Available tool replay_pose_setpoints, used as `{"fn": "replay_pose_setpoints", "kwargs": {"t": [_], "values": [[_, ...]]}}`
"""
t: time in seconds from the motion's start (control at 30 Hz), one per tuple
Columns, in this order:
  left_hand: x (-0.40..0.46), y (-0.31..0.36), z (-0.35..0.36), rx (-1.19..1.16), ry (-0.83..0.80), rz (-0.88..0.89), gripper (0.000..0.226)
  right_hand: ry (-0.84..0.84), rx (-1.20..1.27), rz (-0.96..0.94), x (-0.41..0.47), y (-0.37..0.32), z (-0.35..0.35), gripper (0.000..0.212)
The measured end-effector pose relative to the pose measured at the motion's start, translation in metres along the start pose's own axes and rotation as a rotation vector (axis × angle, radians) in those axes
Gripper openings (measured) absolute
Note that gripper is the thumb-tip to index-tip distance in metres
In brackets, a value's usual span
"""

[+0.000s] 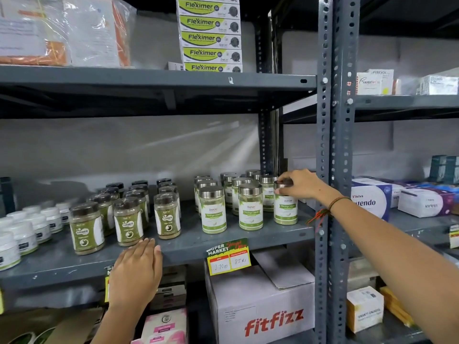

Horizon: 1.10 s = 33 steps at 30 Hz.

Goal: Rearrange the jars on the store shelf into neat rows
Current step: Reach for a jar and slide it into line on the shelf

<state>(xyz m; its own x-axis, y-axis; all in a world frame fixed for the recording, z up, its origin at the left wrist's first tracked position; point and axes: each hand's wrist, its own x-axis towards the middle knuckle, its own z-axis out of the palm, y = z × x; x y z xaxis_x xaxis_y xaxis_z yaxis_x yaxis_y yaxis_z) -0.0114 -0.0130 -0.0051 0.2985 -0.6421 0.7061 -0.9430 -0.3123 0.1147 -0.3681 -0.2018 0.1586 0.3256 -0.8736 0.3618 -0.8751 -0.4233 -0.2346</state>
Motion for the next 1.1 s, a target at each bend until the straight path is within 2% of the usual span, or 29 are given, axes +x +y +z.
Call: {"fn": "replay_pose_setpoints", "kwargs": {"t": [0.5,0.57,0.67,0.73,0.87,1.03,1.1], "values": [[0.000,0.000,-0.002,-0.003,-0.016,0.006,0.052,-0.057,0.035,-0.017,0.007,0.007,-0.002,0.056],[0.001,-0.001,-0.002,-0.004,-0.017,0.006,0.053,-0.005,0.045,-0.043,0.006,0.004,0.000,0.058],[0.001,-0.001,-0.001,-0.007,-0.011,0.002,0.053,0.193,0.034,-0.116,0.002,-0.009,0.005,0.058],[0.001,-0.001,0.001,-0.010,-0.005,-0.003,0.053,0.254,0.048,-0.180,0.000,-0.023,0.008,0.062],[0.001,-0.002,0.001,0.000,-0.010,-0.001,0.054,0.136,0.029,-0.260,-0.002,-0.055,0.015,0.081],[0.001,-0.002,0.001,0.004,-0.014,0.000,0.054,0.087,-0.051,-0.239,0.000,-0.072,0.028,0.080],[0.001,-0.002,0.001,0.002,-0.011,-0.001,0.054,0.094,-0.061,-0.242,0.002,-0.071,0.031,0.070]]}}
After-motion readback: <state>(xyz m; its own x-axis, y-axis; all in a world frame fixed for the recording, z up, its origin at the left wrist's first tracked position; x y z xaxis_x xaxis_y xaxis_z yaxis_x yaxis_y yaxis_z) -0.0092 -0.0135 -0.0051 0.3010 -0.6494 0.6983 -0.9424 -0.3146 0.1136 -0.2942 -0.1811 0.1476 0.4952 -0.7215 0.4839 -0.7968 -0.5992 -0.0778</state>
